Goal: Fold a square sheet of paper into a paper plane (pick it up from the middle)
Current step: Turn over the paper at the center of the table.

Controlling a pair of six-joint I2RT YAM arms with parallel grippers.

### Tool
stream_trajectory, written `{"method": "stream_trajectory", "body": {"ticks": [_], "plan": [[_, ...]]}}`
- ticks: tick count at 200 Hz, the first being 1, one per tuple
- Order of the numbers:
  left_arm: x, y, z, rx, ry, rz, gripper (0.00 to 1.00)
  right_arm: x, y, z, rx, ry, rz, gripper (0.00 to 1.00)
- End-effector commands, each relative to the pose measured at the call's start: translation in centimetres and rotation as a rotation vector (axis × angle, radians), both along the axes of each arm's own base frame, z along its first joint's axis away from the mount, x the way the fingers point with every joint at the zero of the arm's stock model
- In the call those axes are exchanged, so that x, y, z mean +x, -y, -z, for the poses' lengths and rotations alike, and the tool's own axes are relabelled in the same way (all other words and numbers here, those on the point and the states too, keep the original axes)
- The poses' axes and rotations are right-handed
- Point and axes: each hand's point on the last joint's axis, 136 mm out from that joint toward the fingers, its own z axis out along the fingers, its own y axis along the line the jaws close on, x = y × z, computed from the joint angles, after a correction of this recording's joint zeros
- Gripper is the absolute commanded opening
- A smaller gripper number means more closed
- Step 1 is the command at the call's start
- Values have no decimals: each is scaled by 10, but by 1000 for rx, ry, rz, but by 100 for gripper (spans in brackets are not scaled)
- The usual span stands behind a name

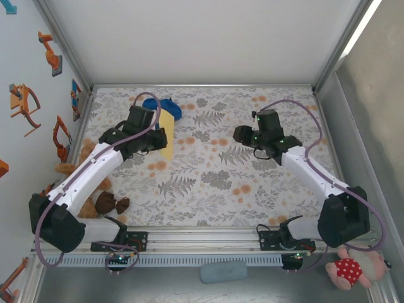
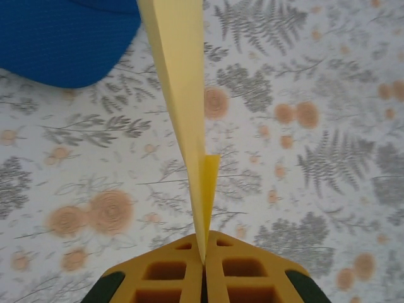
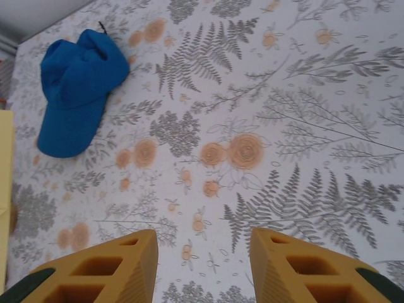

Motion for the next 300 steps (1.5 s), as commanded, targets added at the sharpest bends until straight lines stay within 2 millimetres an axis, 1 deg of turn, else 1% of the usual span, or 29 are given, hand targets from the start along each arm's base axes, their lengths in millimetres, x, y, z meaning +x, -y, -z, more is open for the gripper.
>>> {"method": "stream_trajectory", "body": {"ticks": [1, 19, 31, 33, 62, 84, 96, 109, 121, 129, 139, 148, 153, 170, 185, 195, 204, 222, 233, 242, 263, 266, 272, 300], "plan": [[-10, -42, 24, 382, -69, -14, 10, 2, 24, -9, -91, 40, 78, 42], [-3, -45, 29, 533, -71, -39, 10, 2, 30, -8, -110, 41, 103, 41], [2, -43, 37, 612, -87, -57, 10, 1, 36, -8, -120, 41, 128, 41], [2, -41, 36, 614, -84, -56, 10, 1, 37, -8, -121, 41, 132, 41], [14, -11, 60, 679, -95, -29, 10, -1, 48, -8, -120, 36, 182, 41], [18, 17, 85, 666, -119, -12, 11, -3, 53, -5, -122, 27, 204, 41], [16, 36, 100, 609, -149, 5, 13, -4, 55, -4, -124, 23, 214, 40], [12, 60, 118, 489, -197, 39, 18, -5, 58, -2, -127, 17, 225, 40], [9, 80, 130, 370, -227, 63, 24, -6, 61, -2, -129, 16, 236, 40], [8, 88, 137, 300, -247, 69, 29, -7, 62, -1, -130, 12, 239, 40], [7, 96, 141, 208, -270, 76, 33, -7, 62, 0, -130, 11, 236, 40], [6, 99, 143, 136, -287, 84, 38, -8, 57, -1, -122, 12, 198, 39], [7, 101, 141, 100, -289, 85, 41, -7, 52, -1, -114, 12, 170, 38], [9, 101, 132, -12, -294, 84, 49, -8, 32, 3, -67, -3, 67, 38], [13, 97, 119, -111, -279, 72, 56, -8, 17, 13, -38, -45, 5, 37], [15, 91, 110, -163, -269, 57, 61, -9, 6, 20, -15, -70, -34, 37], [17, 82, 102, -190, -253, 33, 64, -10, -6, 25, -7, -84, -66, 38], [19, 55, 95, -199, -231, -35, 72, -13, -34, 35, -11, -103, -128, 38], [20, 37, 93, -196, -215, -86, 80, -16, -56, 42, -9, -118, -172, 38], [19, 22, 94, -194, -203, -128, 90, -19, -75, 48, -2, -131, -207, 37], [14, -3, 87, -229, -163, -191, 99, -26, -120, 62, 17, -161, -287, 32], [13, -7, 87, -232, -159, -201, 100, -27, -126, 64, 20, -167, -296, 31], [11, -13, 85, -239, -154, -216, 96, -28, -138, 69, 25, -175, -312, 31], [3, -38, 84, -258, -149, -285, 96, -34, -187, 82, 39, -203, -391, 28]]}}
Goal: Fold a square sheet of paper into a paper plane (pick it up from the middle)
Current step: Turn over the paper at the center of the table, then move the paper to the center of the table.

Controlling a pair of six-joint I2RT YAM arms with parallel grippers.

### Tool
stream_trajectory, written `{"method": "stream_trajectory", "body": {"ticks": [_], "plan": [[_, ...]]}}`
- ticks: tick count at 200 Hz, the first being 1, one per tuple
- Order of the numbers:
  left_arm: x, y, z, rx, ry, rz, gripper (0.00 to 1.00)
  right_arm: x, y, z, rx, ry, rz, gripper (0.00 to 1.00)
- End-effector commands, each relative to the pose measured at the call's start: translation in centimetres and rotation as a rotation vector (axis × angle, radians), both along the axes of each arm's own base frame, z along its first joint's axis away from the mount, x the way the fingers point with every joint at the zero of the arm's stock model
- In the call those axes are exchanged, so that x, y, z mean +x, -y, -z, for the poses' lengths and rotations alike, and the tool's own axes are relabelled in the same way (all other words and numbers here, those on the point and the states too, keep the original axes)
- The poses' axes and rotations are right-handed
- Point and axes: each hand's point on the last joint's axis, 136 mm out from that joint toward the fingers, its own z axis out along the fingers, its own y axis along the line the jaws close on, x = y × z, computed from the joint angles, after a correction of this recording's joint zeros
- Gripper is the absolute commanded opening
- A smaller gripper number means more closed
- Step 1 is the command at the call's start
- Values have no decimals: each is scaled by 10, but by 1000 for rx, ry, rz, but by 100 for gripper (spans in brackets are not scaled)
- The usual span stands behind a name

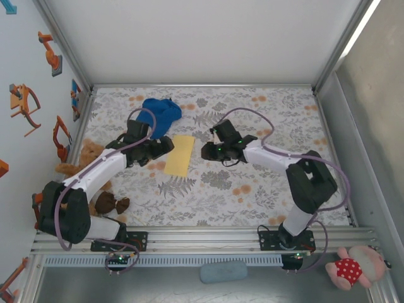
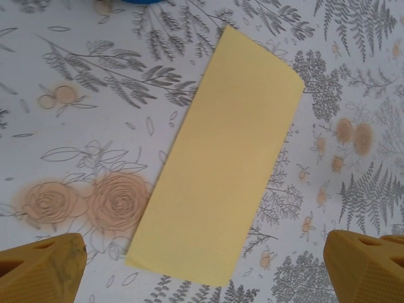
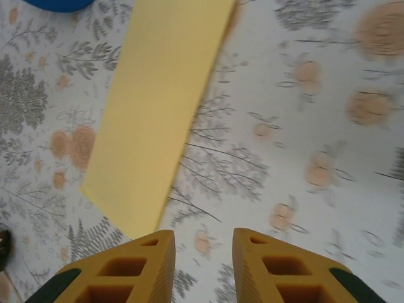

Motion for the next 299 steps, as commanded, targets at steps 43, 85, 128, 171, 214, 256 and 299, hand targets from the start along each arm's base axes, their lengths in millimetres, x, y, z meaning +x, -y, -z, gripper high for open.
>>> {"method": "stream_trajectory", "body": {"ticks": [43, 85, 128, 171, 214, 256, 299], "plan": [[-12, -33, -3, -36, -7, -123, 96, 3, -83, 16, 59, -32, -100, 25], [-11, -30, 3, -56, -30, -120, 96, 4, -92, 48, 11, -100, -137, 24], [-9, -19, 6, -94, -46, -85, 97, -8, -68, 78, -121, -139, -169, 24], [-12, -2, 13, -158, -84, -21, 98, -32, -13, 86, -209, -176, -222, 22], [-20, 16, 27, -199, -121, -19, 98, -41, 18, 58, -184, -173, -268, 20], [-34, 48, 39, -246, -161, -2, 100, -15, 5, 5, -20, -92, -110, 20], [-52, 72, 49, -271, -204, 17, 86, -9, 17, 36, -65, -170, 14, 18]]}}
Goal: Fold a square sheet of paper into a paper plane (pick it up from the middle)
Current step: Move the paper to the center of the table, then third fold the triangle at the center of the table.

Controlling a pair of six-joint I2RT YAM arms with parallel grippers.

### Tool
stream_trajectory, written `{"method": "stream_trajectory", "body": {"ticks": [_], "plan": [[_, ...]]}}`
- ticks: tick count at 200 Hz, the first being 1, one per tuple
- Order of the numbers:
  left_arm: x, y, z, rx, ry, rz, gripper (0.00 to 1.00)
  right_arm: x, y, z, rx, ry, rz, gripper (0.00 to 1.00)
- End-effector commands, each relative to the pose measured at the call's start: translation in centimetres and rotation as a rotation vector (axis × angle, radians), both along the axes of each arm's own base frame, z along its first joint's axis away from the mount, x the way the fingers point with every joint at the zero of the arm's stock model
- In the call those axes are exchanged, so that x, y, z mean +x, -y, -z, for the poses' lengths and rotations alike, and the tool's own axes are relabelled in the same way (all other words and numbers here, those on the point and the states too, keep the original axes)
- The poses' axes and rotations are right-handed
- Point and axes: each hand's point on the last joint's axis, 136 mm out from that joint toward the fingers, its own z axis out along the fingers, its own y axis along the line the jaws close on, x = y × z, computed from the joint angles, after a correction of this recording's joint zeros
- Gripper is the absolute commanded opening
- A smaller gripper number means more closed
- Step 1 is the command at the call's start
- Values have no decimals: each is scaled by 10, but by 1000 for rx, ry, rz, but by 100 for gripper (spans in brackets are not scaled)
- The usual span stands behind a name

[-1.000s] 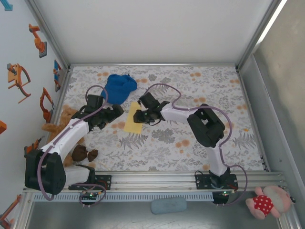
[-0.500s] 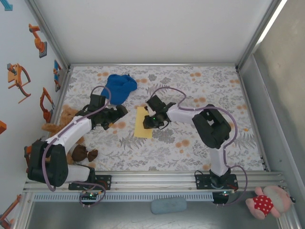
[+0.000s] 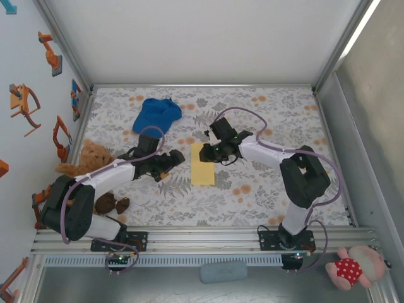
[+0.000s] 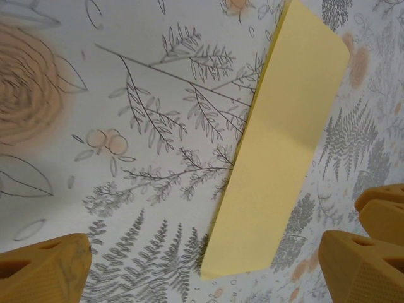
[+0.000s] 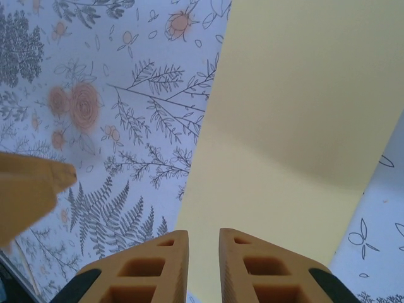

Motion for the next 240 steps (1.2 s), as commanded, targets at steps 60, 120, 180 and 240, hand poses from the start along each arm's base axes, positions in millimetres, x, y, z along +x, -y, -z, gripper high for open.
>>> {"method": "stream_trajectory", "body": {"ticks": [60, 120, 180, 240], "plan": [[-20, 37, 21, -37, -96, 40, 65, -2, 19, 53, -85, -131, 116, 18], [-24, 55, 28, -56, -124, 80, 48, -10, 29, 78, -141, -184, 130, 18], [-22, 67, 33, -68, -146, 109, 39, -15, 34, 85, -152, -199, 132, 18], [-13, 88, 32, -127, -156, 164, 35, -15, 35, 84, -149, -196, 134, 17]]}}
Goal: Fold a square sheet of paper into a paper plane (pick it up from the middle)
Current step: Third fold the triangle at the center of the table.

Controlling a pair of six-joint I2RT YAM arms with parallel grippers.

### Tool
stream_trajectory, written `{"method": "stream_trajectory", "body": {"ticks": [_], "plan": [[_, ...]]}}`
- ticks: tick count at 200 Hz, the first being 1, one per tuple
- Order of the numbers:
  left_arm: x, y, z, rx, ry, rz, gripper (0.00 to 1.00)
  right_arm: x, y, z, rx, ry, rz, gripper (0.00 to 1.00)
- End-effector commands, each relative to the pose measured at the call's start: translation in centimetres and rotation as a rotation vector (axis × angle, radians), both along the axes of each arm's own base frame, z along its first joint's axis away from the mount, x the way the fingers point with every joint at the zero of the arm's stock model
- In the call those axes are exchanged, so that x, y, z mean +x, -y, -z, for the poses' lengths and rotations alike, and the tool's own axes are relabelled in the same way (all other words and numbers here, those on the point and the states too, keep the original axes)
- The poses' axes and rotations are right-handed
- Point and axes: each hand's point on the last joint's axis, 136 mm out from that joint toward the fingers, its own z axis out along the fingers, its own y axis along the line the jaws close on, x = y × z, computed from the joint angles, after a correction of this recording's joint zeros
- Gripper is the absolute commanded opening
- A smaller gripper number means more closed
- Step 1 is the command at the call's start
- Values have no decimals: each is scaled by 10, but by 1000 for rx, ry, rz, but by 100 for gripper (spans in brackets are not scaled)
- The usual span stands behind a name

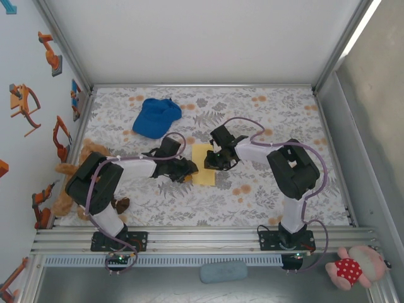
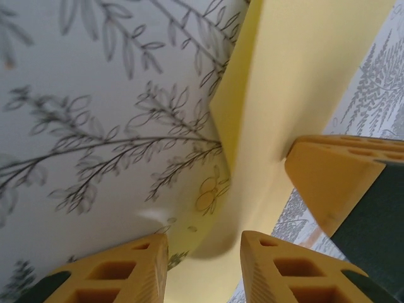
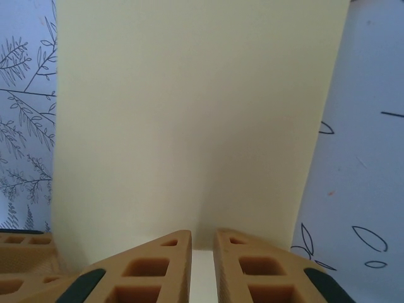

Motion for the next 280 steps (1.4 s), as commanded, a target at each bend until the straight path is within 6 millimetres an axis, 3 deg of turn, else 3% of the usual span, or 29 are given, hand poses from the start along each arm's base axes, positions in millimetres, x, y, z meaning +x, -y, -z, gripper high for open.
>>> {"method": "stream_trajectory", "body": {"ticks": [1, 86, 132, 154, 184, 203, 221, 244, 280], "plan": [[4, 15, -7, -50, 3, 40, 35, -8, 15, 20, -63, -38, 23, 17], [22, 12, -12, -50, 40, 114, 35, -7, 18, 19, -63, -32, 30, 17], [26, 11, -10, -65, 24, 115, 23, -6, 16, 15, -49, -19, 28, 17], [25, 9, -9, -63, 18, 109, 13, -2, 11, 3, -11, 18, 6, 17], [24, 7, -10, -57, 8, 102, 3, 7, 4, -41, 57, 167, -61, 17], [25, 8, -12, -61, 5, 95, 0, 9, 6, -69, 74, 272, -106, 25], [26, 9, -15, -70, -1, 83, 0, 4, 11, -85, 72, 349, -148, 39], [28, 10, -20, -78, -4, 75, 0, -7, 20, -84, -16, 442, -210, 50], [28, 11, -23, -75, -15, 71, 0, -30, 11, -72, -118, 517, -332, 54]]}}
